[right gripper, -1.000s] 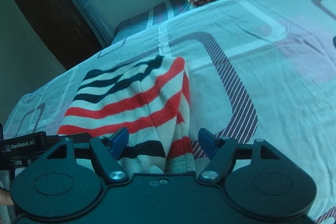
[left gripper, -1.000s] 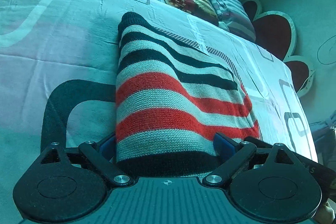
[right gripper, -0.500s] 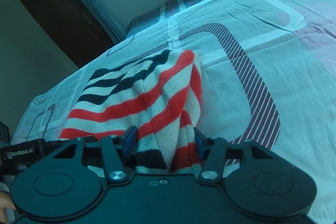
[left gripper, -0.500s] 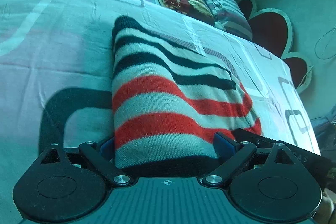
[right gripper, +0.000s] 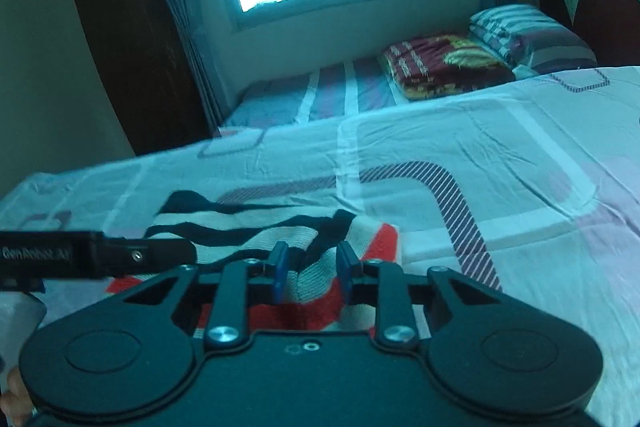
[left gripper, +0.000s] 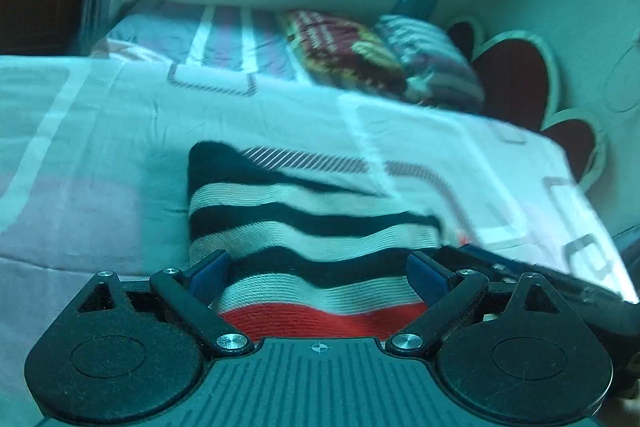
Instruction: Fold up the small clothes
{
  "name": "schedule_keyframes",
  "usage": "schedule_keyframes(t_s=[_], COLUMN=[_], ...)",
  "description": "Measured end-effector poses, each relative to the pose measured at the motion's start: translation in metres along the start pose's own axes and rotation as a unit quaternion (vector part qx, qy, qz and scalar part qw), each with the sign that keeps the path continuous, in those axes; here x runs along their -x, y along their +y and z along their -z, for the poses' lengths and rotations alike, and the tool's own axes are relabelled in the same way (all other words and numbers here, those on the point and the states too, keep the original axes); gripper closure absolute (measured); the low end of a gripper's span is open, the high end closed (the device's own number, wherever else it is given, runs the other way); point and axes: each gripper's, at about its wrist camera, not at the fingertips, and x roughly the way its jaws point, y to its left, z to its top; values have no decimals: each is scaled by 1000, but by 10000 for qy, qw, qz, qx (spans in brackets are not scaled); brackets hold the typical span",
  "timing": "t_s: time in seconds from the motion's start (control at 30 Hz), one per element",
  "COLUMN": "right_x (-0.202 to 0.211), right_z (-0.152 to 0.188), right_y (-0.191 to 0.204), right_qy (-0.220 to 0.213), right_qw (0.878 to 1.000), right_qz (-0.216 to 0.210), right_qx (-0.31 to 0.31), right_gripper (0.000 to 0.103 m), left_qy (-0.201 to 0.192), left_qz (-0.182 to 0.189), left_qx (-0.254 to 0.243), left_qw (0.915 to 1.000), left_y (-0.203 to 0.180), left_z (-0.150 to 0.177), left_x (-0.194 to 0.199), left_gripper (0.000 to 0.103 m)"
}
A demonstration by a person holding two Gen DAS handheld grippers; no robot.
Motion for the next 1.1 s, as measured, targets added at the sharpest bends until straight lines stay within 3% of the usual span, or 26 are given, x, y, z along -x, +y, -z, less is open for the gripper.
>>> schedule_keyframes(t_s=[0.1, 0.23, 0.3, 0.33, 0.37, 0.43, 0.57, 0.7, 0.83, 0.97, 1.1], right_x=[-5, 15, 23, 27, 29, 30, 31, 26, 22, 22, 35], right_z=[4, 5, 9, 13, 18, 30, 48, 52, 53, 55, 54], right_y=[-14, -19, -25, -29, -33, -41, -57, -59, -55, -49, -41], right_qy=[61, 82, 219, 331, 450, 712, 923, 1144, 1092, 940, 683], right_qw=[9994, 9988, 9978, 9968, 9954, 9919, 9791, 9658, 9668, 9686, 9746], right_qz=[-102, -270, -370, -414, -494, -647, -1083, -1514, -1571, -1463, -1385], right_qx=[-325, -394, -507, -605, -689, -827, -1452, -1768, -1692, -1777, -1624], right_gripper=[71, 66, 48, 27, 24, 31, 32, 43, 44, 59, 67], left_qy=[59, -95, 16, 79, 168, 339, 508, 642, 610, 518, 413], left_qz=[-133, -107, -81, -71, -114, -122, 313, 675, 717, 581, 520], left_qx=[-203, -3, 96, 138, 170, 308, 878, 880, 980, 864, 878], left_qw=[9997, 9999, 9999, 9998, 9996, 9989, 9943, 9918, 9907, 9932, 9939], left_y=[0, 2, 9, 14, 18, 27, 41, 32, 28, 17, 20], left_z=[2, 5, 13, 19, 26, 41, 58, 69, 71, 71, 67], left_x=[-4, 23, 34, 38, 41, 42, 41, 37, 32, 31, 39], left_gripper=[10, 9, 9, 9, 9, 9, 9, 10, 9, 10, 29])
